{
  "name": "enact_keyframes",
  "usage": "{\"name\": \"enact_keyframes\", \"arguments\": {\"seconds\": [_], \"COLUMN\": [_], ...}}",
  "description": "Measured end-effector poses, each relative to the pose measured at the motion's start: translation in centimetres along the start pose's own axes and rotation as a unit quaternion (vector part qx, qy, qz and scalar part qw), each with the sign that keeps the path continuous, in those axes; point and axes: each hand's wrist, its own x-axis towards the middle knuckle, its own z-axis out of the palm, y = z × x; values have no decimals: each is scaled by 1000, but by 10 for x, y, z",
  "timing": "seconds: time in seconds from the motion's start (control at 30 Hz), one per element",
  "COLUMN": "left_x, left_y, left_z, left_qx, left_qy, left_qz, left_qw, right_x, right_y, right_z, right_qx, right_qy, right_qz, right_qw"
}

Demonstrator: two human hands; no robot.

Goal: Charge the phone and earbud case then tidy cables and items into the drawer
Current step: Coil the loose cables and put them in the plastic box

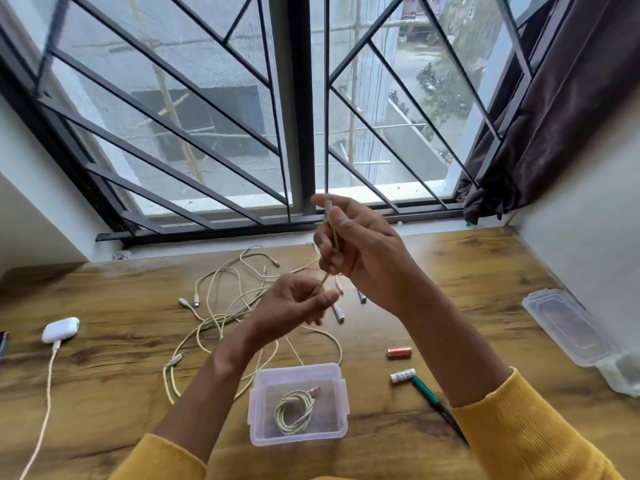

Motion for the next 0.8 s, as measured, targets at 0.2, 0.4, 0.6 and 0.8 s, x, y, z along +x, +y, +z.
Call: {"name": "enact_keyframes", "arguments": {"seconds": [0.2, 0.4, 0.6, 0.8], "left_x": [-24, -33, -26, -17], "left_y": [-3, -2, 18, 8], "left_z": [-44, -62, -64, -61], "left_qx": [-77, -100, -100, -50], "left_qy": [-38, 42, 42, 48], "left_qz": [-33, -64, -60, -62], "left_qw": [996, 992, 992, 996], "right_x": [-9, -5, 9, 10], "right_y": [-4, -1, 13, 8], "right_z": [10, 27, 31, 34], "right_qx": [8, -42, -48, 59], "right_qy": [-132, -175, -70, -87], "right_qz": [42, -32, -27, 15], "right_qw": [990, 983, 996, 994]}}
